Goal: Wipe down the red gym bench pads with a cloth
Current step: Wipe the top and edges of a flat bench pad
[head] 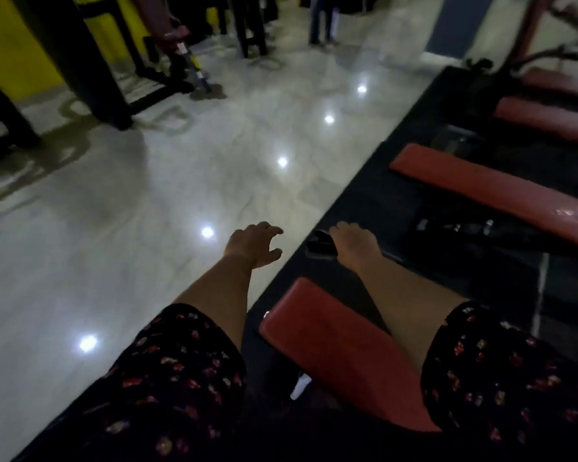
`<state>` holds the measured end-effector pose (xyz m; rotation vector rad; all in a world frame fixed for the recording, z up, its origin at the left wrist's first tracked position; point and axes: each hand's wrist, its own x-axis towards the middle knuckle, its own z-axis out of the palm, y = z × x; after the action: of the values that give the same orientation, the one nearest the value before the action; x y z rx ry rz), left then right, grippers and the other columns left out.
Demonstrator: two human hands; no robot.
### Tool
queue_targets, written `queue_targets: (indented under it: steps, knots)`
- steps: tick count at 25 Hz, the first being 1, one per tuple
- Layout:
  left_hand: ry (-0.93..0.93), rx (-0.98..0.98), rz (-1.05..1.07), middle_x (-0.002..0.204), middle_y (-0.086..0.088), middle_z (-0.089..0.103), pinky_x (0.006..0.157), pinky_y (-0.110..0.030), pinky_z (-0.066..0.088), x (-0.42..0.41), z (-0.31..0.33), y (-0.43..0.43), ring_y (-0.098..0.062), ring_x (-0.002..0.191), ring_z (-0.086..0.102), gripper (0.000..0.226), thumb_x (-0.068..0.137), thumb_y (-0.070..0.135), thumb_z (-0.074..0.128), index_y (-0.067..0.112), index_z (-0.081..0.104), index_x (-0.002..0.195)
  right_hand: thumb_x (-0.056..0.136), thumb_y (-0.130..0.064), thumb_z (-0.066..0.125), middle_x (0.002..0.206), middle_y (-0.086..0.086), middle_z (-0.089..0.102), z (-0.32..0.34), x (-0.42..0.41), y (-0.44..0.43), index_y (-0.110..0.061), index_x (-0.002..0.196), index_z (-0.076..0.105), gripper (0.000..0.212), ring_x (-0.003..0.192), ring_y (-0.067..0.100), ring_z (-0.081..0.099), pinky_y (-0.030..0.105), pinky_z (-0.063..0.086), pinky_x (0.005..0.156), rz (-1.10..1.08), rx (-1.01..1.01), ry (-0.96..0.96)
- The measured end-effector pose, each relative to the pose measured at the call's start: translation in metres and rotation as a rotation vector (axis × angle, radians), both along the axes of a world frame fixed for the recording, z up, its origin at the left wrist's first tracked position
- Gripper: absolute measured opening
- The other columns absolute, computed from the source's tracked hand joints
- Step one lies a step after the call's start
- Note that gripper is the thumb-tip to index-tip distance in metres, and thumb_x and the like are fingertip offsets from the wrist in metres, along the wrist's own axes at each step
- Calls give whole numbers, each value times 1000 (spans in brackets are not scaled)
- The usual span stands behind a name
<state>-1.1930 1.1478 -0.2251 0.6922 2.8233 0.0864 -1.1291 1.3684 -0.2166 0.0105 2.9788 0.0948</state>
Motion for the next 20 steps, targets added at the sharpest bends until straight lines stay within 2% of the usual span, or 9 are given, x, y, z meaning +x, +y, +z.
queue_targets:
  steps: [5, 8, 13, 17, 20]
  knots:
    - [-67, 93, -339, 148, 0, 39, 103, -41, 40, -15, 2, 60, -23, 131, 43, 59, 92, 46, 56, 31, 38, 146, 90, -6, 55, 122, 7, 49, 6, 62, 22, -11, 129, 49, 39, 113, 28, 50, 39, 47, 85, -395, 82, 32]
    - [-81, 49, -595, 149, -2, 37, 102, -45, 43, 6, 4, 99, -26, 131, 43, 58, 94, 47, 55, 31, 38, 146, 91, -4, 55, 121, 7, 50, 5, 120, 19, -10, 127, 50, 37, 113, 28, 50, 40, 46, 87, -619, 66, 58]
    - [-20, 67, -926, 145, 0, 39, 92, -43, 47, 84, 9, 164, -25, 126, 45, 56, 95, 50, 49, 31, 37, 146, 93, -4, 52, 117, 8, 52, 10, 230, 21, -7, 122, 52, 30, 110, 29, 52, 40, 46, 87, -939, 74, 104]
    - [-30, 65, -1190, 144, 0, 41, 90, -41, 47, 169, 14, 205, -23, 124, 48, 56, 94, 48, 52, 30, 38, 146, 88, 0, 58, 118, 7, 51, 15, 323, 18, -7, 124, 52, 37, 112, 29, 52, 40, 47, 87, -1216, 65, 105]
    - [-33, 67, -1288, 143, 1, 42, 93, -42, 46, 216, 16, 228, -23, 124, 48, 56, 93, 47, 53, 31, 39, 145, 87, 2, 57, 119, 8, 51, 15, 376, 15, -8, 122, 52, 36, 113, 30, 52, 41, 49, 85, -1335, 32, 128]
